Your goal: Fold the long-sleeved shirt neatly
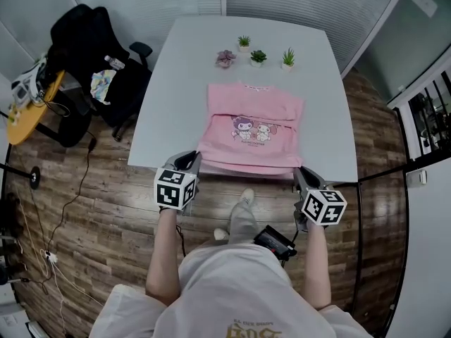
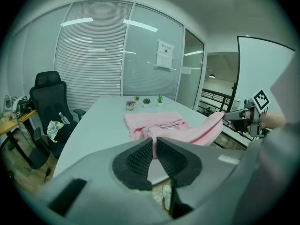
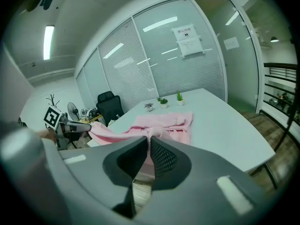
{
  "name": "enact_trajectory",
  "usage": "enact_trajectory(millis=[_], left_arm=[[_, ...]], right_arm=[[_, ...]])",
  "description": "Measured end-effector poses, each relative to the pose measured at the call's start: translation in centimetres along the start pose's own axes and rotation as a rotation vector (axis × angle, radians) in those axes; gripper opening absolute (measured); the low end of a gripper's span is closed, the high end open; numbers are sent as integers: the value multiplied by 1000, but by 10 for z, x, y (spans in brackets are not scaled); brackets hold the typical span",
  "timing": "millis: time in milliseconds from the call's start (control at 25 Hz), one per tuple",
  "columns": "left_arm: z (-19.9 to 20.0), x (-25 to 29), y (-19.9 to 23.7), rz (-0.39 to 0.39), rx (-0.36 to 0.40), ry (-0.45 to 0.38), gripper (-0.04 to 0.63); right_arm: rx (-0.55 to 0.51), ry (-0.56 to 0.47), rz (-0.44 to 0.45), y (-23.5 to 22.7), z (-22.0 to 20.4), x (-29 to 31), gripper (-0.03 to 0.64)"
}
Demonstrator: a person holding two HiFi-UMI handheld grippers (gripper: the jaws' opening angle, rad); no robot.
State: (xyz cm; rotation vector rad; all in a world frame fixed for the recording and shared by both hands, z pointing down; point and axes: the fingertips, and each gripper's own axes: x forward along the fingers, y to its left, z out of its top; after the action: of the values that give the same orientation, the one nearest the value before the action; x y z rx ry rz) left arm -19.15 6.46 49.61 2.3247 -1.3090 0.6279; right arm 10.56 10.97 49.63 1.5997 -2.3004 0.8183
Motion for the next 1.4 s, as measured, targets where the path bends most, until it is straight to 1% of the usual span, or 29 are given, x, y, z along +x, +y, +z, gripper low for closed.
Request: enact_trajectory(millis=[120,320,440,720,880,1280,1400], left_arm=[[13,14,9,5,-16,1,35],[35,43,22,6,-22,-1,35],[49,60,32,14,-29,-2,35],[82,90,46,15,-34,-24,35],[97,107,53,15,-33,-30,34],[130,151,72,25,-41,-37,34],[142,165,79,30,-65,-44,34]], right_arm=[[1,-4,3,-4,14,12,32],[22,-16,14,-16,38,37,32],[12,-16,18,-22,54,53,32],[15,-26,19,-39,82,83,32],[63,-56,40,-47,102,98,32],[93,-86,42,-68,140,138,32],[106,-94,48,-76,152,152,32]])
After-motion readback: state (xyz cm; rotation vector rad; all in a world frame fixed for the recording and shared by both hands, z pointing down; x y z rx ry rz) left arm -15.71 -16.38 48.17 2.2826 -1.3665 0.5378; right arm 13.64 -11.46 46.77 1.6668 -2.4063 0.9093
